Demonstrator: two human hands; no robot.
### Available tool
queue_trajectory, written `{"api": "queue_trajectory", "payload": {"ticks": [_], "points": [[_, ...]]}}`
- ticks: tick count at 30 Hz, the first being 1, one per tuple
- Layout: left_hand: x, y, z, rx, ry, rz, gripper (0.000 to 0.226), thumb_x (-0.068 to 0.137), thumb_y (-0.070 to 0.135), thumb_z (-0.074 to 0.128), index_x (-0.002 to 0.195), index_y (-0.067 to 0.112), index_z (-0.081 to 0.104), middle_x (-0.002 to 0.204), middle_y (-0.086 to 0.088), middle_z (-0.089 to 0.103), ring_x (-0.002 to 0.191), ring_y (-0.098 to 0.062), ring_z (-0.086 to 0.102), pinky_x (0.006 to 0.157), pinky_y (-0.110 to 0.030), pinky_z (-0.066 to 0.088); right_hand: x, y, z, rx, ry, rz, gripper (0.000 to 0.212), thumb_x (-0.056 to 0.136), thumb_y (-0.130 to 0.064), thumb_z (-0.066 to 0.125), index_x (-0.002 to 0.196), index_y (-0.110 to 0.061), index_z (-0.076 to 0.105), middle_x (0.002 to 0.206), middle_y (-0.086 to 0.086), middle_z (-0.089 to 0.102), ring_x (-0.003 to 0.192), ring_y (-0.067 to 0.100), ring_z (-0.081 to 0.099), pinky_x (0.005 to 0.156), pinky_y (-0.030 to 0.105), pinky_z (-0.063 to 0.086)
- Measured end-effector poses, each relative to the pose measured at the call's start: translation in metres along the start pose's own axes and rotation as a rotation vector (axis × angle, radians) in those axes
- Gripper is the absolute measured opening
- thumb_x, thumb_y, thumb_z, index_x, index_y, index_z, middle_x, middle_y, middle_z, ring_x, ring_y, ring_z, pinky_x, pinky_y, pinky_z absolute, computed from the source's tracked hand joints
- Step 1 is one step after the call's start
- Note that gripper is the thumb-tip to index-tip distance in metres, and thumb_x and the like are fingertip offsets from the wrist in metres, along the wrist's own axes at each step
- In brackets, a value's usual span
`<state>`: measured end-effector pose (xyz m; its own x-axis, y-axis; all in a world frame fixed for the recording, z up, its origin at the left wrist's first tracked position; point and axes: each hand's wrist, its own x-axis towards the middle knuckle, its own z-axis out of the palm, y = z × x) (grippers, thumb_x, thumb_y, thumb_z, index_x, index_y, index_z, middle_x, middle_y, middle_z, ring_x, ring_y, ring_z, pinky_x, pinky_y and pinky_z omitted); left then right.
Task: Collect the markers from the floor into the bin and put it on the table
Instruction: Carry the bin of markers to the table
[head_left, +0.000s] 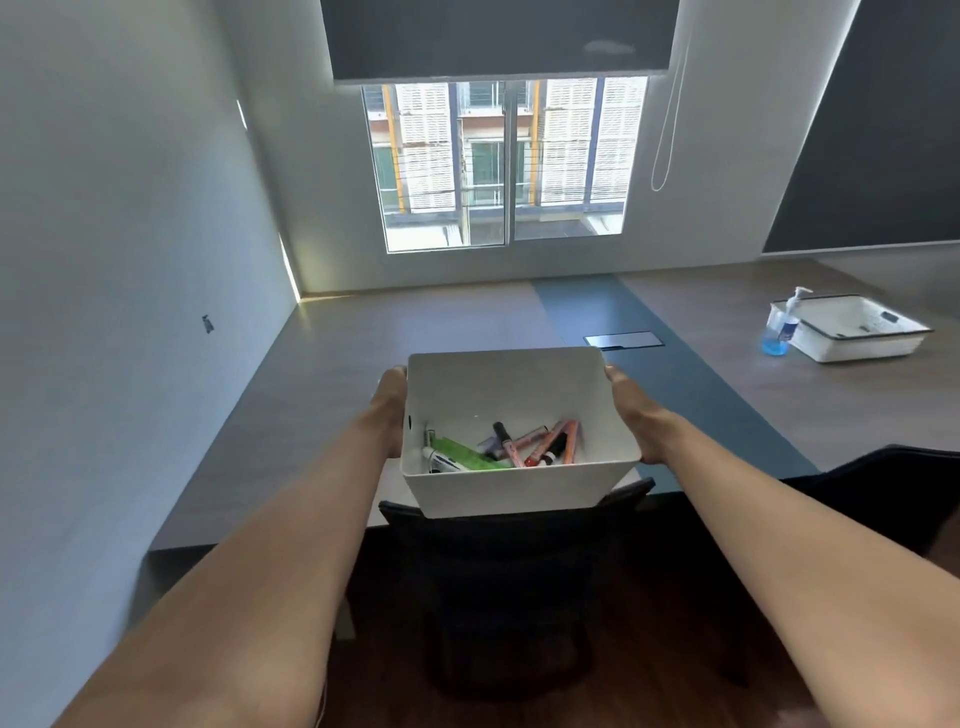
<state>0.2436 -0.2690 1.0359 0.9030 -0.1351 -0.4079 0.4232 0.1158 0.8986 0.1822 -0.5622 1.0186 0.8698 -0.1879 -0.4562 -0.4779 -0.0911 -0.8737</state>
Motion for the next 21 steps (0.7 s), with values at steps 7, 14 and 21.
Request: {"api": "queue_trajectory", "payload": {"ticks": [7, 14, 21], "points": [[0.104, 0.000, -0.011, 0.014, -0.002, -0.033, 0.027, 0.085, 0.028, 0.036, 0.065, 0.020, 0.051, 0.067, -0.004, 0.045, 0.053, -0.022, 0.044, 0.051, -0.023, 0.048, 0.190, 0.031, -0.013, 0.027, 0.012, 0.049, 0.127, 0.035, -0.109, 0.036, 0.146, -0.047, 0.036, 0.160, -0.005, 0.035, 0.149, 0.027, 0.031, 0.118, 0.054, 0.024], [0.188, -0.015, -0.020, -0.042, -0.094, -0.097, 0.042, 0.095, 0.027, 0.033, 0.061, 0.017, 0.057, 0.045, 0.000, 0.062, 0.039, -0.018, 0.058, 0.046, -0.020, 0.046, 0.271, 0.046, 0.009, 0.048, -0.030, 0.130, 0.115, 0.039, -0.107, 0.040, 0.140, -0.053, 0.043, 0.158, -0.006, 0.039, 0.146, 0.025, 0.037, 0.119, 0.056, 0.021], [0.249, -0.036, -0.026, -0.114, -0.011, -0.216, 0.041, 0.089, 0.040, 0.043, 0.056, 0.021, 0.058, 0.059, 0.000, 0.057, 0.049, -0.019, 0.053, 0.054, -0.025, 0.041, 0.257, 0.021, 0.049, 0.150, -0.049, 0.203, 0.073, 0.095, -0.072, 0.021, 0.112, -0.017, 0.067, 0.102, 0.012, 0.072, 0.090, 0.029, 0.066, 0.080, 0.034, 0.051]]}}
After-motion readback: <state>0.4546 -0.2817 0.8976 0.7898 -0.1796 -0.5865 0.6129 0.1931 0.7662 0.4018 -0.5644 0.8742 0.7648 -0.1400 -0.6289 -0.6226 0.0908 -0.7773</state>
